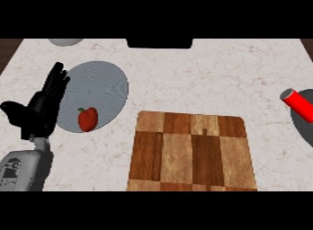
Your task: Pick the can from the cutting board and place it in the pan
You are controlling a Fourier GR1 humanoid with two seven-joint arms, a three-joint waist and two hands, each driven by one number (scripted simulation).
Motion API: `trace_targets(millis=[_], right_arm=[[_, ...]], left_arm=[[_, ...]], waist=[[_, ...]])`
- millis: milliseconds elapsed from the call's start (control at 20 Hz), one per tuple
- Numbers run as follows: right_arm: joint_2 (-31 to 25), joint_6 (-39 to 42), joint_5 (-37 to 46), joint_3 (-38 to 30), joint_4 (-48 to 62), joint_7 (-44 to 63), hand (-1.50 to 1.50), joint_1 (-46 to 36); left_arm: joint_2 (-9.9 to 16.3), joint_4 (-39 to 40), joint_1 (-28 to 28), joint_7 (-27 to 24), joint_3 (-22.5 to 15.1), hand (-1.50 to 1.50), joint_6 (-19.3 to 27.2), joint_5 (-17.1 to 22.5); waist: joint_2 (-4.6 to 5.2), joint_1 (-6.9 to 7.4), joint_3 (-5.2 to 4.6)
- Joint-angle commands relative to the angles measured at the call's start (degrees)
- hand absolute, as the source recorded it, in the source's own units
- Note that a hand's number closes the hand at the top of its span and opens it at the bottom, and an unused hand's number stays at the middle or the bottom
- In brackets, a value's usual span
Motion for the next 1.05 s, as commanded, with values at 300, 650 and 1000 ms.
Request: trace_targets(millis=[300, 650, 1000], right_arm=[[-9.9, 26.3, -4.3, -1.1, -0.8, -10.6, -1.50, 9.1], [-11.8, 28.2, -7.7, -1.3, -4.2, -13.3, -1.50, 17.0], [-11.2, 26.9, -9.4, 1.4, -9.4, -13.6, -1.50, 21.5]], left_arm=[[0.6, -0.8, 2.8, -0.5, 1.6, 0.00, 0.3, 0.5], [1.3, -1.9, 4.4, 0.1, 2.5, 0.00, 0.1, 1.0], [2.5, -2.2, 2.5, 1.2, 2.5, 0.00, -0.5, 0.9]], waist=[[-1.01, -2.82, -0.02], [-1.44, -4.05, 0.05], [-1.33, -3.69, -0.04]])
